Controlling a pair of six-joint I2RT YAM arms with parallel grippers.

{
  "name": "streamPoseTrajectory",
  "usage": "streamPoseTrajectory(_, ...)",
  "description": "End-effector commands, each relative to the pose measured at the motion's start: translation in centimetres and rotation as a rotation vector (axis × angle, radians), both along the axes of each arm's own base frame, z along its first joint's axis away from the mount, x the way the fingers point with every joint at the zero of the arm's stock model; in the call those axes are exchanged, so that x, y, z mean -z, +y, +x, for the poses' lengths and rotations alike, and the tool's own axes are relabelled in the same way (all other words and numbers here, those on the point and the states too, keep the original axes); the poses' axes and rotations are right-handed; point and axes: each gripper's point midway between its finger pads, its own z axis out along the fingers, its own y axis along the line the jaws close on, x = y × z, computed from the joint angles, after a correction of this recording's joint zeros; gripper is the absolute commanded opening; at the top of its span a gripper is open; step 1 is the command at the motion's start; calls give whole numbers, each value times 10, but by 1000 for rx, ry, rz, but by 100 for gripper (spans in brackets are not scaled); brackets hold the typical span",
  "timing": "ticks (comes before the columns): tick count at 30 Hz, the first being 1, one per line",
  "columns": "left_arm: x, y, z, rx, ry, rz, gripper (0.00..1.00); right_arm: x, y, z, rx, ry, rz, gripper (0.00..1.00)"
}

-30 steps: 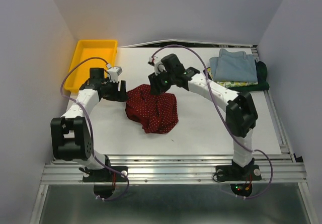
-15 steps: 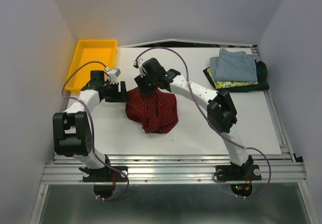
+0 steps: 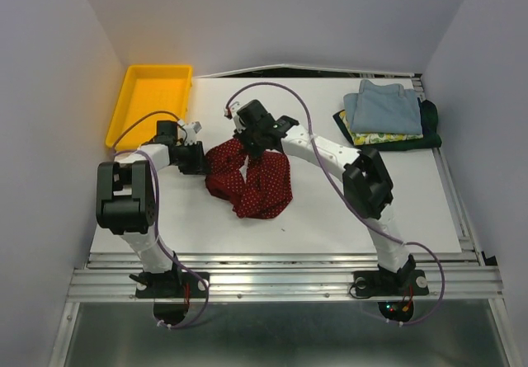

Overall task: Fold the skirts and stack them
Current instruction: Flatten the skirt out

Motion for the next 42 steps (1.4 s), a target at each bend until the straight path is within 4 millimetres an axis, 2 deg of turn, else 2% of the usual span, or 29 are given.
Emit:
streamPoseTrajectory(1, -30, -2, 25, 21, -109, -3, 29, -53, -24, 3, 27, -109, 2, 1)
streamPoseTrajectory(2, -39, 0, 31, 22, -139, 7, 22, -63, -35, 7, 46, -124, 9, 1)
streamPoseTrajectory(3, -46, 2, 33, 21, -152, 22, 11, -68, -41, 9, 55, -134, 15, 1)
streamPoseTrajectory(5, -68, 6, 42, 27, -207, 47, 1, -82, -64, 23, 100, -159, 24, 1)
streamPoseTrajectory(7, -102, 11, 55, 41, -297, 90, 0, -112, -85, 32, 139, -210, 66, 1)
streamPoseTrajectory(8, -125, 13, 66, 60, -364, 112, 0, -134, -107, 43, 182, -250, 98, 1)
streamPoseTrajectory(10, -150, 13, 71, 86, -420, 134, 0, -157, -131, 52, 224, -288, 132, 1)
streamPoseTrajectory(11, -182, 12, 81, 100, -496, 147, 0, -168, -150, 61, 261, -310, 150, 1)
streamPoseTrajectory(12, -195, 10, 83, 122, -528, 159, 0, -179, -152, 58, 261, -328, 163, 1)
streamPoseTrajectory(13, -205, 11, 82, 157, -546, 188, 0, -195, -172, 58, 288, -357, 183, 1)
streamPoseTrajectory(14, -217, -2, 81, 206, -577, 195, 0, -202, -182, 57, 303, -371, 189, 1)
streamPoseTrajectory(15, -237, -6, 83, 229, -626, 207, 0, -208, -190, 56, 310, -385, 198, 1)
streamPoseTrajectory(17, -255, -10, 76, 271, -682, 247, 0, -215, -214, 47, 348, -401, 198, 1)
streamPoseTrajectory(19, -260, -7, 70, 277, -704, 275, 0, -215, -226, 39, 365, -414, 189, 1)
streamPoseTrajectory(20, -269, -2, 66, 260, -733, 307, 0, -210, -243, 33, 394, -414, 175, 1)
streamPoseTrajectory(23, -243, 13, 50, 238, -694, 383, 0, -191, -273, 21, 438, -398, 138, 1)
streamPoseTrajectory(26, -237, 30, 41, 212, -699, 473, 0, -173, -291, 13, 462, -364, 125, 1)
streamPoseTrajectory(27, -227, 33, 37, 218, -682, 492, 0, -175, -291, 9, 451, -369, 131, 1)
streamPoseTrajectory(29, -225, 35, 31, 241, -688, 515, 0, -175, -285, 3, 410, -362, 149, 1)
streamPoseTrajectory(31, -222, 30, 25, 289, -686, 505, 0, -186, -269, -3, 327, -351, 208, 1)
streamPoseTrajectory(33, -231, 27, 27, 299, -703, 493, 0, -195, -254, -11, 254, -321, 260, 1)
streamPoseTrajectory(34, -230, 24, 29, 313, -695, 476, 0, -209, -235, -17, 177, -297, 337, 1)
streamPoseTrajectory(35, -246, 22, 35, 308, -727, 472, 0, -211, -227, -23, 136, -262, 365, 1)
streamPoseTrajectory(36, -252, 21, 40, 304, -736, 466, 0, -216, -208, -34, 39, -209, 432, 1)
streamPoseTrajectory(38, -254, 17, 58, 290, -731, 443, 0, -226, -187, -41, -27, -128, 533, 1)
streamPoseTrajectory(39, -277, 15, 71, 280, -776, 439, 0, -232, -173, -50, -103, -82, 591, 1)
streamPoseTrajectory(40, -286, 14, 80, 268, -784, 431, 0, -236, -165, -53, -106, -24, 648, 1)
streamPoseTrajectory(41, -269, 12, 98, 260, -730, 407, 0, -238, -159, -48, -120, 4, 674, 1)
streamPoseTrajectory(42, -297, 11, 113, 245, -781, 410, 0, -245, -152, -49, -151, 23, 709, 1)
